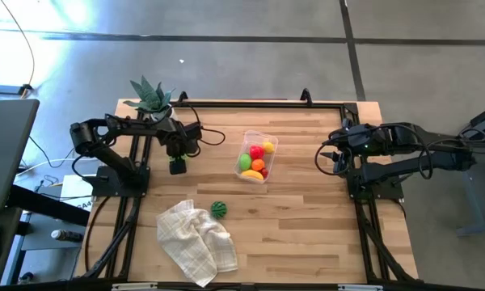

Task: Pick and placing Produce into tupperware
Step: Put the green starfruit into the transparent bin

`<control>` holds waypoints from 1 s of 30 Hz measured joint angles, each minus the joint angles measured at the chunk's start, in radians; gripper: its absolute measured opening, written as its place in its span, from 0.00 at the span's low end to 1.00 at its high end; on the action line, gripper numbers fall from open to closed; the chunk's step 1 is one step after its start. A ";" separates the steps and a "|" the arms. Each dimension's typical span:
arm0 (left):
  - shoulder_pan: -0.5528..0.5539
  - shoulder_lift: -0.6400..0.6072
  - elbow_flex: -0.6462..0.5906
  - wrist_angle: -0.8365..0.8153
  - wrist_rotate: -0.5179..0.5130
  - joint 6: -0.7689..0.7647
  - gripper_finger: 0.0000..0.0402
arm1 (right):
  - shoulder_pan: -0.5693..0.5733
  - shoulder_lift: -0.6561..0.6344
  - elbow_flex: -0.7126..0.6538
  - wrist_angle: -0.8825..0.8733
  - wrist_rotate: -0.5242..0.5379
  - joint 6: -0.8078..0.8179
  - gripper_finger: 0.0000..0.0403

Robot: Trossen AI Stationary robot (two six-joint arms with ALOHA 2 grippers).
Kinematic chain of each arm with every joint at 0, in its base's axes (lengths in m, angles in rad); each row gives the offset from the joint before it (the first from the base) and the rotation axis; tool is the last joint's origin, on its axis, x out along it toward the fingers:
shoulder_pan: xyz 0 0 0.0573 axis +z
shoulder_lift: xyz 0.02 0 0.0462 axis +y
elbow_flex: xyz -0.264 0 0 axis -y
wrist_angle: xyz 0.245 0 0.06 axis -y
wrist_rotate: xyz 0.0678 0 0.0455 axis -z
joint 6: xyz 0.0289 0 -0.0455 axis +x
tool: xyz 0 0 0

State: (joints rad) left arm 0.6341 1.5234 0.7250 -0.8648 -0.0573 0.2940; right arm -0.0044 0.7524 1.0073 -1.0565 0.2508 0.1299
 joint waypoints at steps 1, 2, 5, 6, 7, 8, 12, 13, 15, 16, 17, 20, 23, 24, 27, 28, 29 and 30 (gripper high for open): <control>0.000 0.000 0.000 -0.002 0.001 0.010 0.67 | 0.000 0.000 0.000 0.000 0.000 0.000 0.39; 0.000 0.000 0.000 -0.002 0.004 0.017 0.68 | 0.000 0.000 0.000 0.000 0.000 0.000 0.39; 0.000 0.000 0.000 0.001 0.004 0.023 0.69 | 0.000 0.000 0.000 0.000 0.000 0.000 0.39; 0.000 0.000 0.000 0.003 0.004 0.024 0.68 | 0.000 0.000 0.000 0.000 0.000 0.000 0.39; 0.000 0.000 0.000 0.004 0.004 0.024 0.68 | 0.000 0.000 0.000 0.000 0.000 0.000 0.39; 0.000 0.000 0.000 0.003 0.004 0.024 0.67 | 0.000 0.000 0.000 0.000 0.000 0.000 0.39; 0.000 0.000 0.000 0.002 0.017 0.024 0.61 | 0.000 0.000 0.000 0.000 0.000 0.000 0.39; 0.000 0.000 0.000 0.002 0.023 0.024 0.60 | 0.000 0.000 0.000 0.000 0.000 0.000 0.39; 0.000 0.000 0.000 0.002 0.031 0.024 0.57 | 0.000 0.000 0.000 0.000 0.000 0.000 0.39; 0.000 0.000 0.000 0.002 0.033 0.024 0.56 | 0.000 0.000 0.000 0.000 0.000 0.000 0.39; 0.000 0.000 0.001 0.001 0.038 0.024 0.55 | 0.000 0.000 0.000 0.000 0.000 0.000 0.39; 0.000 -0.001 0.001 0.002 0.051 0.023 0.53 | 0.000 0.000 0.000 0.000 0.000 0.000 0.39; 0.000 -0.001 0.001 0.002 0.056 0.011 0.56 | 0.000 0.000 0.000 0.000 0.000 0.000 0.39; 0.000 -0.001 0.001 0.002 0.056 0.008 0.58 | 0.000 0.000 0.000 0.000 0.000 0.000 0.39; 0.000 -0.001 0.001 0.006 0.058 0.008 0.60 | 0.000 0.000 0.000 0.000 0.000 0.000 0.39; 0.000 -0.001 0.001 0.008 0.059 0.008 0.60 | 0.000 0.000 0.000 0.000 0.000 0.000 0.39; 0.000 -0.001 0.002 0.008 0.060 0.008 0.60 | 0.000 0.000 0.000 0.000 0.000 0.000 0.39; 0.000 -0.001 0.006 0.007 0.063 0.007 0.58 | 0.000 0.000 0.000 0.000 0.000 0.000 0.39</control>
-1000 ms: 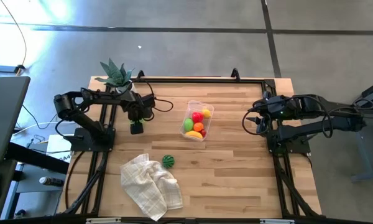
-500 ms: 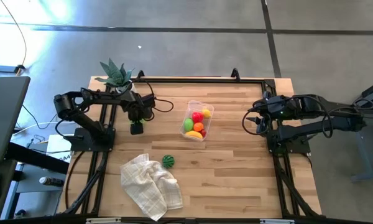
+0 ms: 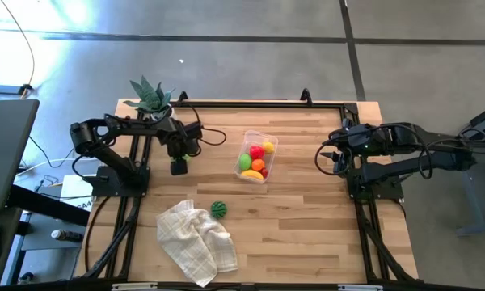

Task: Pick and placing Produce into tupperware
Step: Put the green starfruit into the transparent bin

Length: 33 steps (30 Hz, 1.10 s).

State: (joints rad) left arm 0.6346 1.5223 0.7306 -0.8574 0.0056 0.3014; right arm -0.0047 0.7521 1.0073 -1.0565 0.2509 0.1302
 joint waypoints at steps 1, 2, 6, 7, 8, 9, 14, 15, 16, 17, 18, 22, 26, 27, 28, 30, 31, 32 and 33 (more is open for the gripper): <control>0.000 0.000 0.004 0.001 0.007 0.000 0.57 | 0.000 0.000 0.000 0.000 0.000 0.000 0.39; 0.000 0.000 0.010 0.002 0.014 0.001 0.55 | 0.000 0.000 0.000 0.000 0.000 0.000 0.39; 0.000 0.000 0.038 0.004 0.031 0.006 0.53 | 0.000 0.000 0.000 0.000 0.000 0.000 0.39; 0.000 0.000 0.047 0.004 0.032 0.006 0.53 | 0.000 0.000 0.000 0.000 0.000 0.000 0.39; 0.000 0.000 0.055 0.003 0.033 0.006 0.53 | 0.000 0.000 0.000 0.000 0.000 0.000 0.39; 0.000 0.000 0.066 0.003 0.039 0.006 0.54 | 0.000 0.000 0.000 0.000 0.000 0.000 0.39; 0.000 0.000 0.135 0.003 0.102 0.008 0.60 | 0.000 0.000 0.000 0.000 0.000 0.000 0.39; 0.000 0.000 0.153 0.003 0.117 0.008 0.59 | 0.000 0.000 0.000 0.000 0.000 0.000 0.39; 0.000 0.000 0.172 0.004 0.133 0.009 0.58 | 0.000 0.000 0.000 0.000 0.000 0.000 0.39; 0.000 0.000 0.192 0.007 0.153 0.009 0.56 | 0.000 0.000 0.000 0.000 0.000 0.000 0.39; 0.000 0.000 0.213 0.014 0.177 0.015 0.54 | 0.000 0.000 0.000 0.000 0.000 0.000 0.39; -0.006 0.000 0.312 0.065 0.280 0.031 0.53 | 0.000 0.000 0.000 0.000 0.000 0.000 0.39; -0.040 0.000 0.434 0.117 0.296 0.047 0.54 | 0.000 0.000 0.000 0.000 0.000 0.000 0.39; -0.050 0.000 0.471 0.126 0.295 0.056 0.55 | 0.000 0.000 0.000 0.000 0.000 0.000 0.39; -0.060 0.000 0.505 0.138 0.293 0.066 0.57 | 0.000 0.000 0.000 0.000 0.000 0.000 0.39; -0.085 0.000 0.570 0.167 0.279 0.091 0.60 | 0.000 0.000 0.000 0.000 0.000 0.000 0.39; -0.096 0.000 0.601 0.178 0.268 0.103 0.60 | 0.000 0.000 0.000 0.000 0.000 0.000 0.39; -0.106 0.000 0.633 0.187 0.257 0.118 0.60 | 0.000 0.000 0.000 0.000 0.000 0.000 0.39; -0.115 0.000 0.665 0.196 0.248 0.133 0.58 | 0.000 0.000 0.000 0.000 0.000 0.000 0.39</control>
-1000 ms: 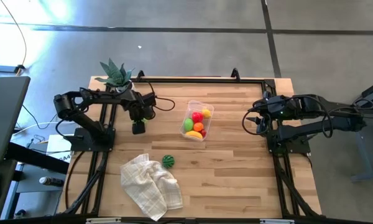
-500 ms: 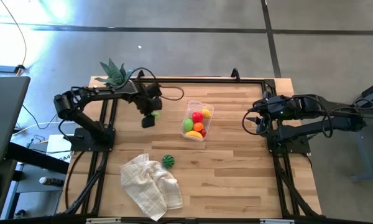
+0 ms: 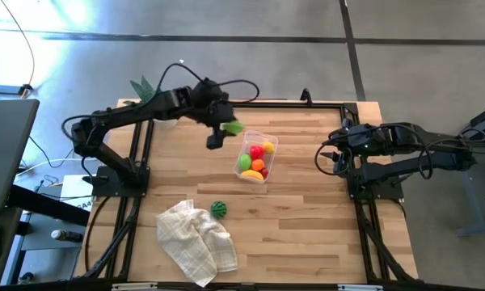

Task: Pick and placing Produce into tupperware
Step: Put the green starfruit into the transparent bin

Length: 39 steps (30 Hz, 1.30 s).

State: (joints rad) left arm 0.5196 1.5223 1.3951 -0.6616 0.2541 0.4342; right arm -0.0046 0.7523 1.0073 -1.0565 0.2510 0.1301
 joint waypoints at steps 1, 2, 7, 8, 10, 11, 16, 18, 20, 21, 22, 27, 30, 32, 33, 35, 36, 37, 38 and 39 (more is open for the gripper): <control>-0.007 0.000 0.026 0.013 -0.007 0.016 0.57 | 0.000 0.000 0.000 0.000 0.000 0.000 0.39; -0.013 0.003 0.050 0.024 -0.007 0.031 0.55 | 0.000 0.000 0.000 0.000 0.000 0.000 0.39; -0.017 0.068 0.148 0.034 0.006 0.061 0.53 | 0.000 0.000 0.000 0.000 0.000 0.000 0.39; -0.016 0.087 0.157 0.033 0.015 0.061 0.53 | 0.000 0.000 0.000 0.000 0.000 0.000 0.39; -0.016 0.133 0.173 0.032 0.020 0.068 0.55 | 0.000 0.000 0.000 0.000 0.000 0.000 0.39; -0.018 0.155 0.177 0.028 0.020 0.077 0.57 | 0.000 0.000 0.000 0.000 0.000 0.000 0.39; -0.025 0.250 0.182 0.011 0.013 0.130 0.58 | 0.000 0.000 0.000 0.000 0.000 0.000 0.39; -0.031 0.287 0.184 0.022 0.017 0.143 0.55 | 0.000 0.000 0.000 0.000 0.000 0.000 0.39; -0.030 0.325 0.183 0.003 0.016 0.158 0.53 | 0.000 0.000 0.000 0.000 0.000 0.000 0.39; -0.034 0.345 0.183 0.004 0.016 0.166 0.53 | 0.000 0.000 0.000 0.000 0.000 0.000 0.39; -0.041 0.360 0.183 0.003 0.016 0.169 0.53 | 0.000 0.000 0.000 0.000 0.000 0.000 0.39; -0.076 0.420 0.183 -0.005 0.004 0.190 0.57 | 0.000 0.000 0.000 0.000 0.000 0.000 0.39; -0.086 0.455 0.183 0.004 -0.027 0.204 0.60 | 0.000 0.000 0.000 0.000 0.000 0.000 0.39; -0.084 0.474 0.183 0.008 -0.035 0.205 0.59 | 0.000 0.000 0.000 0.000 0.000 0.000 0.39; -0.082 0.486 0.183 0.012 -0.038 0.206 0.57 | 0.000 0.000 0.000 0.000 0.000 0.000 0.39; -0.080 0.505 0.182 0.011 -0.057 0.205 0.52 | 0.000 0.000 0.000 0.000 0.000 0.000 0.39; -0.080 0.510 0.182 0.014 -0.067 0.205 0.48 | 0.000 0.000 0.000 0.000 0.000 0.000 0.39; -0.080 0.511 0.182 0.018 -0.077 0.206 0.45 | 0.000 0.000 0.000 0.000 0.000 0.000 0.39; -0.081 0.512 0.182 0.019 -0.079 0.206 0.42 | 0.000 0.000 0.000 0.000 0.000 0.000 0.39; -0.081 0.512 0.182 0.023 -0.080 0.206 0.38 | 0.000 0.000 0.000 0.000 0.000 0.000 0.39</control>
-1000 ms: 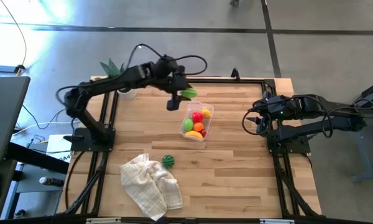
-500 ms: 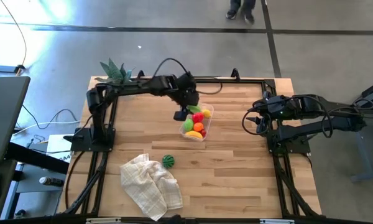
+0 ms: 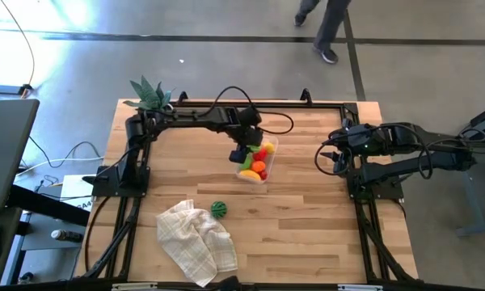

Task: Pick and placing Produce into tupperware
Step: Put the green starfruit into the transparent bin, then put the green watermelon into the transparent bin

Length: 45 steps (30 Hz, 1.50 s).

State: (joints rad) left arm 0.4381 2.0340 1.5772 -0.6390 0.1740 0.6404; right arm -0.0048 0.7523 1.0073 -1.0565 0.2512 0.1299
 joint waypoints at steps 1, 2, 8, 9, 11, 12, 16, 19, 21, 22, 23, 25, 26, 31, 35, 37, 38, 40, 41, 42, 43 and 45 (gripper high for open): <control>0.000 0.001 0.000 0.004 0.000 0.005 0.36 | 0.000 0.000 0.000 0.000 0.000 0.000 0.39; 0.000 0.001 0.000 0.008 0.000 0.009 0.33 | 0.000 0.000 0.000 0.000 0.000 0.000 0.39; 0.001 0.002 0.029 0.008 -0.028 0.038 0.34 | 0.000 0.000 0.000 0.000 0.000 0.000 0.39; 0.001 0.002 0.032 0.008 -0.042 0.038 0.37 | 0.000 0.000 0.000 0.000 0.000 0.000 0.39; 0.001 0.002 0.038 0.007 -0.061 0.040 0.42 | 0.000 0.000 0.000 0.000 0.000 0.000 0.39; 0.001 0.002 0.041 0.009 -0.063 0.040 0.44 | 0.000 0.000 0.000 0.000 0.000 0.000 0.39; 0.015 0.006 0.041 0.002 -0.080 0.042 0.47 | 0.000 0.000 0.000 0.000 0.000 0.000 0.39; 0.023 0.016 0.040 -0.003 -0.089 0.044 0.45 | 0.000 0.000 0.000 0.000 0.000 0.000 0.39; 0.023 0.016 0.040 0.008 -0.091 0.044 0.42 | 0.000 0.000 0.000 0.000 0.000 0.000 0.39; 0.023 0.015 0.041 0.016 -0.092 0.044 0.41 | 0.000 0.000 0.000 0.000 0.000 0.000 0.39; 0.024 0.015 0.041 0.018 -0.092 0.044 0.39 | 0.000 0.000 0.000 0.000 0.000 0.000 0.39; 0.023 0.015 0.041 0.015 -0.092 0.044 0.37 | 0.000 0.000 0.000 0.000 0.000 0.000 0.39; 0.023 0.015 0.041 0.013 -0.091 0.044 0.36 | 0.000 0.000 0.000 0.000 0.000 0.000 0.39; 0.020 0.015 0.041 0.001 -0.086 0.044 0.32 | 0.000 0.000 0.000 0.000 0.000 0.000 0.39; 0.020 0.010 0.090 -0.100 -0.006 0.027 0.30 | 0.000 0.000 0.000 0.000 0.000 0.000 0.39; 0.020 0.004 0.155 -0.188 0.020 0.027 0.29 | 0.000 0.000 0.000 0.000 0.000 0.000 0.39; 0.020 0.003 0.191 -0.246 0.021 0.027 0.28 | 0.000 0.000 0.000 0.000 0.000 0.000 0.39; 0.019 0.003 0.275 -0.372 0.020 0.033 0.26 | 0.000 0.000 0.000 0.000 0.000 0.000 0.39; 0.018 0.003 0.315 -0.424 0.018 0.033 0.25 | 0.000 0.000 0.000 0.000 0.000 0.000 0.39; 0.017 0.003 0.358 -0.473 0.018 0.033 0.24 | 0.000 0.000 0.000 0.000 0.000 0.000 0.39; 0.017 0.003 0.399 -0.520 0.016 0.033 0.23 | 0.000 0.000 0.000 0.000 0.000 0.000 0.39; 0.017 0.003 0.478 -0.626 0.015 0.015 0.21 | 0.000 0.000 0.000 0.000 0.000 0.000 0.39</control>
State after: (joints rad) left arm 0.4553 2.0373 2.0556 -1.2646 0.1890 0.6558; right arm -0.0046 0.7523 1.0073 -1.0565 0.2510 0.1301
